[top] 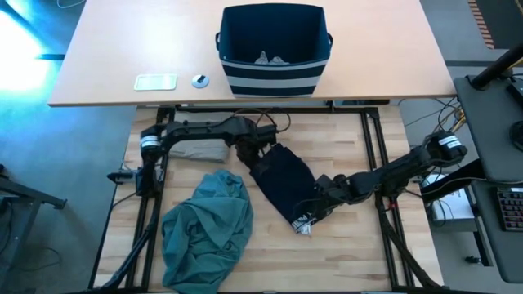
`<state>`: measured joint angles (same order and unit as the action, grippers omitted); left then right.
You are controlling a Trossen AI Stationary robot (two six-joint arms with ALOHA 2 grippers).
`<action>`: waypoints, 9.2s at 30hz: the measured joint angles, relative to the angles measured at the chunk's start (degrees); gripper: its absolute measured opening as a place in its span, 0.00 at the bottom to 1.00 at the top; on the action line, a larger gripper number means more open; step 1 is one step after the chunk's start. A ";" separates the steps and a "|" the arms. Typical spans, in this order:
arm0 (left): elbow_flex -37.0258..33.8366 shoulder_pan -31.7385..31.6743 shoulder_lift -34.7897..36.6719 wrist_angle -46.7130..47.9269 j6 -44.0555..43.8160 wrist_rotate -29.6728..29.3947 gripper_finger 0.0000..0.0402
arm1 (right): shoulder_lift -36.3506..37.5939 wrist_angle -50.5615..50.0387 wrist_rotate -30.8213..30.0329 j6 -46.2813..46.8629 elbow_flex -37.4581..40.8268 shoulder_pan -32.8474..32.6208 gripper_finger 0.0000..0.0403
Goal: Fold Laundry from Bin
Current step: Fold the black underwear
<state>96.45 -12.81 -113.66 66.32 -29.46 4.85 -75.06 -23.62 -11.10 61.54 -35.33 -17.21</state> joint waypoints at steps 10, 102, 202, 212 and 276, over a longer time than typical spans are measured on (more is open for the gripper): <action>-18.89 0.38 -0.16 -12.17 -5.41 8.19 0.01 | 0.43 0.48 -0.31 -6.78 0.00 -0.02 0.51; -13.42 5.13 -6.26 -23.35 23.09 4.94 0.10 | 6.45 -4.86 9.51 -22.89 7.23 4.13 0.51; -1.21 6.69 -7.72 -5.90 20.74 -2.43 0.10 | -9.48 -22.21 13.60 -41.25 -21.50 48.20 0.34; -2.06 3.38 -4.63 -16.29 22.84 0.88 0.10 | -5.80 -24.27 15.21 -36.02 -15.33 48.35 0.66; -8.31 1.28 -1.52 -31.08 7.60 13.68 0.50 | -3.46 -16.96 15.12 -40.37 -14.05 10.70 0.68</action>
<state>88.14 -11.53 -115.18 35.25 -21.85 18.53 -78.52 -40.58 4.02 21.17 -49.39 -6.51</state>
